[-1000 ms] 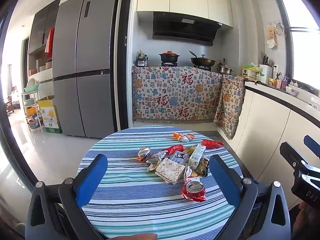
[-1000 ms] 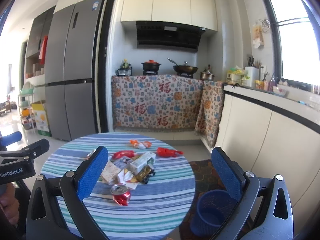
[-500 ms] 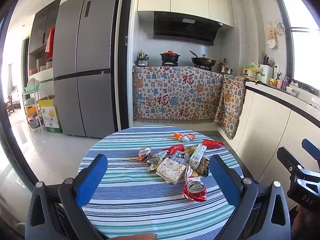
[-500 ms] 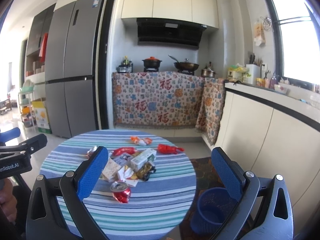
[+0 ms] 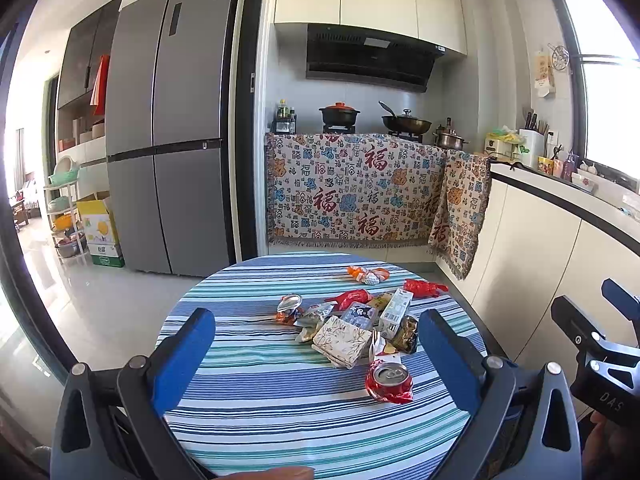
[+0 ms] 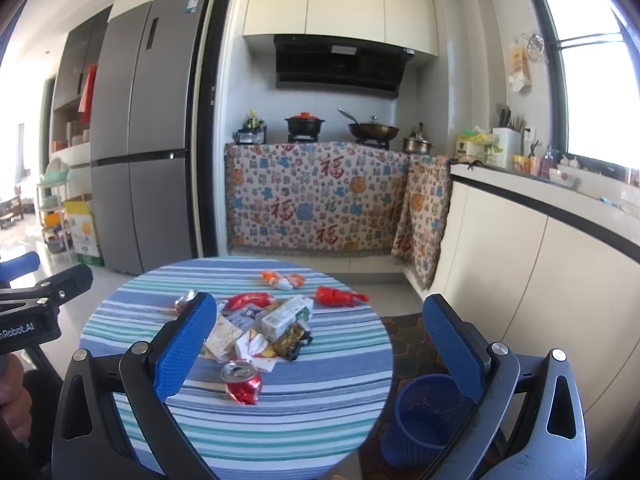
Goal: Collect trash
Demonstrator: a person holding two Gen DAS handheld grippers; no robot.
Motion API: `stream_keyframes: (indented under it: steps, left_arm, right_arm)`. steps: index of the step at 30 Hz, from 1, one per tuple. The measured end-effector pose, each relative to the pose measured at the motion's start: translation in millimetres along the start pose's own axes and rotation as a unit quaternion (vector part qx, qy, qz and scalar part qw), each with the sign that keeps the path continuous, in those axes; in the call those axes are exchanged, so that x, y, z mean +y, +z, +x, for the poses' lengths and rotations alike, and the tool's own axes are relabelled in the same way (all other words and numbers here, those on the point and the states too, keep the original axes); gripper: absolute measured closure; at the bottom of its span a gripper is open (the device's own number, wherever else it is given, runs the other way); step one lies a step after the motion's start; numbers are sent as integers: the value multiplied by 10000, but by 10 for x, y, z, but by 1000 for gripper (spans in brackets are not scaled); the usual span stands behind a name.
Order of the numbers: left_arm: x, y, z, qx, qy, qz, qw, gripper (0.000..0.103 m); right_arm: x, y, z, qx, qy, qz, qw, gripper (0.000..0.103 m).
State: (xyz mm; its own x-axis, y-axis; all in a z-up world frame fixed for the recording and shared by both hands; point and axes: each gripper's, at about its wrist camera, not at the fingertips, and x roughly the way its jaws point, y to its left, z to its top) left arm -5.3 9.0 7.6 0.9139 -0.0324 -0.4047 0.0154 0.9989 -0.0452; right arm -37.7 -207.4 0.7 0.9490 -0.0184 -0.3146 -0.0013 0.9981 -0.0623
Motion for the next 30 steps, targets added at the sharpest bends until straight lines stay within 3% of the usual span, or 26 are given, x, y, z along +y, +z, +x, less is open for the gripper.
stream_keyframes:
  steps: [14,23,30]
  left_arm:
    - [159,-29,115,105,199,-94,9997,0]
    - [356,-248,496,579,372,-176,9975,0]
    - [433,-585,958,1237,345,-137,9916,0]
  right_arm:
    - [14,-148,161,58,46,-93,9999,0]
    - [94,-908,928,1248,504,-275,9905,0]
    - [255,-1410,1358,2132,1350,-89,9676,0]
